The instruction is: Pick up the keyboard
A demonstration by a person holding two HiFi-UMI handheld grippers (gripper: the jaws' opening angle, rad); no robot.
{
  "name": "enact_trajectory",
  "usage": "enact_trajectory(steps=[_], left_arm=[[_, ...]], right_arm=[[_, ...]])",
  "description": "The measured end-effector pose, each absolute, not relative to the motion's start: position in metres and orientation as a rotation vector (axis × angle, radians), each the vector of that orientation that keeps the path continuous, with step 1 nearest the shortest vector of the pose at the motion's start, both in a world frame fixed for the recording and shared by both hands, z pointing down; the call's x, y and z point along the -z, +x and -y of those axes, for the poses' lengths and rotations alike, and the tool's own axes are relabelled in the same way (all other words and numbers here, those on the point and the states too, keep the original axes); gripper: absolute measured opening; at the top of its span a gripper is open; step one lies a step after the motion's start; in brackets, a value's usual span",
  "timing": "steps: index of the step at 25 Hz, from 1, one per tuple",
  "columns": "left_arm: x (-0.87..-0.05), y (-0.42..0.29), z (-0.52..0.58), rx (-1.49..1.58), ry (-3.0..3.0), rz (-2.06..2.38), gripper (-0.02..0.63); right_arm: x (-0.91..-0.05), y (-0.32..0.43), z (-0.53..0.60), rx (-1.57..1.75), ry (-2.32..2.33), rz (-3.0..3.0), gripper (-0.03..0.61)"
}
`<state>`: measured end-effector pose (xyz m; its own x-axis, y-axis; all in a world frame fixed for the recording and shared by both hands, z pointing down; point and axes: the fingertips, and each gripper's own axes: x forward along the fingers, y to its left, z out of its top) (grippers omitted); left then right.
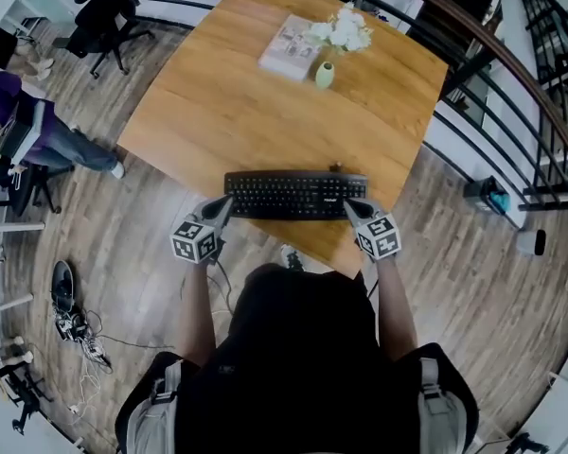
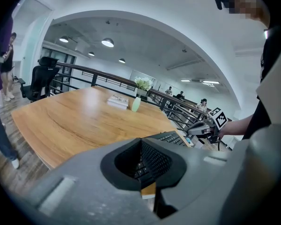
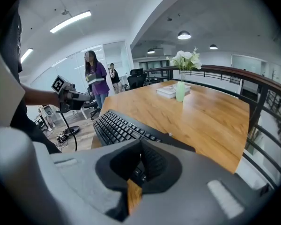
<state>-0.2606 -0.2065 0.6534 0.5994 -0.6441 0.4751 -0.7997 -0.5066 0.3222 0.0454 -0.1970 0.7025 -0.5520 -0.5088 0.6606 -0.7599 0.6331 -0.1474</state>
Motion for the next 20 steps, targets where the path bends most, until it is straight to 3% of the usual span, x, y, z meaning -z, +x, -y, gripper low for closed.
enact_trajectory(steps=[16,18,20], left_arm=[[-0.687,-0.261,0.218,-0.434,2.228,1.158,0.018],[-0.692,-0.265,0.220,-0.445,2.210,1.173,0.069],[-0.701,-0.268,0.220,-0.479,2.188,1.181,0.135]], right_arm=[[-0.737,0.076,0.208,-0.671,1.018,2.200,0.006],[-0.742,0.076,0.209,-0.703,1.015,2.198,0.088],[-0.747,0.076,0.209,-0.719,1.012,2.191,0.095]])
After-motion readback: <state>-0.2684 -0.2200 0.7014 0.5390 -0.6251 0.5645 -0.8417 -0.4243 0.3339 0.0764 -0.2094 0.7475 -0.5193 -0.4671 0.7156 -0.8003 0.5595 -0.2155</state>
